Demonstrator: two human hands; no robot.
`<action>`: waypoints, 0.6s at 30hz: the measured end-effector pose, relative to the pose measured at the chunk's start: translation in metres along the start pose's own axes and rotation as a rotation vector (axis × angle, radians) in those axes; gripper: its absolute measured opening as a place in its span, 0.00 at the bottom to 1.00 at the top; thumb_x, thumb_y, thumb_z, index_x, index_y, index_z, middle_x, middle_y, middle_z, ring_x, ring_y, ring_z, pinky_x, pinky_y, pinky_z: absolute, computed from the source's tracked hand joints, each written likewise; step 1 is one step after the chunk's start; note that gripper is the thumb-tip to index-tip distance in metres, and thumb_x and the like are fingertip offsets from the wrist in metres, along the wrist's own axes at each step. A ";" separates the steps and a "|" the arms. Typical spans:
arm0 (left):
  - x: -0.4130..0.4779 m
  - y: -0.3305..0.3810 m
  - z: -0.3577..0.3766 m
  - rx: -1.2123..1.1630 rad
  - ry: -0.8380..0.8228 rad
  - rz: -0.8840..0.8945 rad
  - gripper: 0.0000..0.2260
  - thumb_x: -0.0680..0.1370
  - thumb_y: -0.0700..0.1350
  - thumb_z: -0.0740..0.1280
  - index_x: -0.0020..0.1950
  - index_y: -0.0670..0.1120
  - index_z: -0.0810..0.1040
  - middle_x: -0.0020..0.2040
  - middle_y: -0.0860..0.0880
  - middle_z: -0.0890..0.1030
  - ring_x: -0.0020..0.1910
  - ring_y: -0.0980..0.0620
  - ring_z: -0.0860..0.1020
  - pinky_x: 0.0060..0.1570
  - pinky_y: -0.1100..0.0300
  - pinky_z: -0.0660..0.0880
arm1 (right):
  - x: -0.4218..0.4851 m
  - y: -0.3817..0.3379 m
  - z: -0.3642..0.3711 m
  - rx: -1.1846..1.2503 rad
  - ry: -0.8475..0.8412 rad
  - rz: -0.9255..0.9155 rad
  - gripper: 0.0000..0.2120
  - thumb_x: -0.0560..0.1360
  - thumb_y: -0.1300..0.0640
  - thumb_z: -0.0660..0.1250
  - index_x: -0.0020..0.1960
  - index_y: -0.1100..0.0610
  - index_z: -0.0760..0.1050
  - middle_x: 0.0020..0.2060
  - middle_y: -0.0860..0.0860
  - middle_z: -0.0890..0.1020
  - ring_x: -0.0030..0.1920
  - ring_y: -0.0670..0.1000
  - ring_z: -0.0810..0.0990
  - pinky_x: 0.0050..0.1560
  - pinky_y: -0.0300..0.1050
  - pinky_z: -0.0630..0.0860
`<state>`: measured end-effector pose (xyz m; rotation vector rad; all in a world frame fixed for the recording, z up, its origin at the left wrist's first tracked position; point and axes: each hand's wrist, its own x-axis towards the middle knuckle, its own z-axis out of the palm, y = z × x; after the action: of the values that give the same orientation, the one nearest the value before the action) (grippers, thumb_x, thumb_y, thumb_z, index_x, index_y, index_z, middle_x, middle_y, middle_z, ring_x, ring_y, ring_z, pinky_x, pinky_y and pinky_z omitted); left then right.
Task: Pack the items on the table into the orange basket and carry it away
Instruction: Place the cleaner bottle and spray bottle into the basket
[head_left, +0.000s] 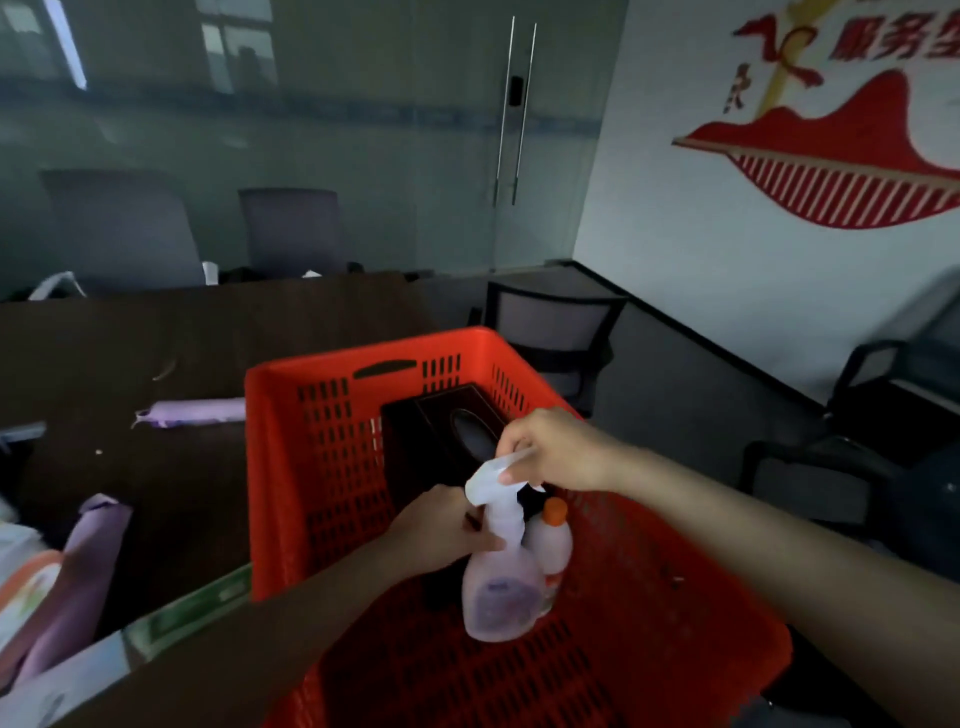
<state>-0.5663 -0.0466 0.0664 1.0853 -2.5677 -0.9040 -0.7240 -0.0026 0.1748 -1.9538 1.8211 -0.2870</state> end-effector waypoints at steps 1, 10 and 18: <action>0.003 -0.004 0.007 0.088 -0.048 -0.011 0.19 0.71 0.59 0.69 0.51 0.44 0.81 0.46 0.47 0.84 0.46 0.50 0.82 0.48 0.51 0.77 | 0.002 0.012 0.010 0.001 -0.009 0.009 0.05 0.71 0.58 0.71 0.43 0.60 0.79 0.28 0.51 0.79 0.24 0.42 0.75 0.26 0.30 0.67; 0.007 -0.022 0.011 0.338 -0.256 -0.052 0.18 0.77 0.57 0.61 0.55 0.45 0.80 0.50 0.46 0.84 0.49 0.48 0.81 0.51 0.50 0.77 | 0.006 0.048 0.057 -0.011 -0.002 -0.020 0.07 0.72 0.57 0.69 0.49 0.57 0.79 0.43 0.54 0.84 0.45 0.51 0.82 0.46 0.47 0.76; -0.008 -0.015 -0.010 0.481 -0.652 -0.144 0.23 0.79 0.55 0.60 0.66 0.41 0.73 0.65 0.44 0.77 0.62 0.45 0.75 0.61 0.55 0.71 | 0.011 0.039 0.049 -0.119 -0.129 -0.012 0.10 0.73 0.53 0.69 0.52 0.57 0.78 0.41 0.51 0.81 0.45 0.49 0.80 0.43 0.43 0.72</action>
<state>-0.5477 -0.0531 0.0653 1.2664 -3.4129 -0.7841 -0.7359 -0.0052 0.1119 -2.0137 1.7800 -0.0552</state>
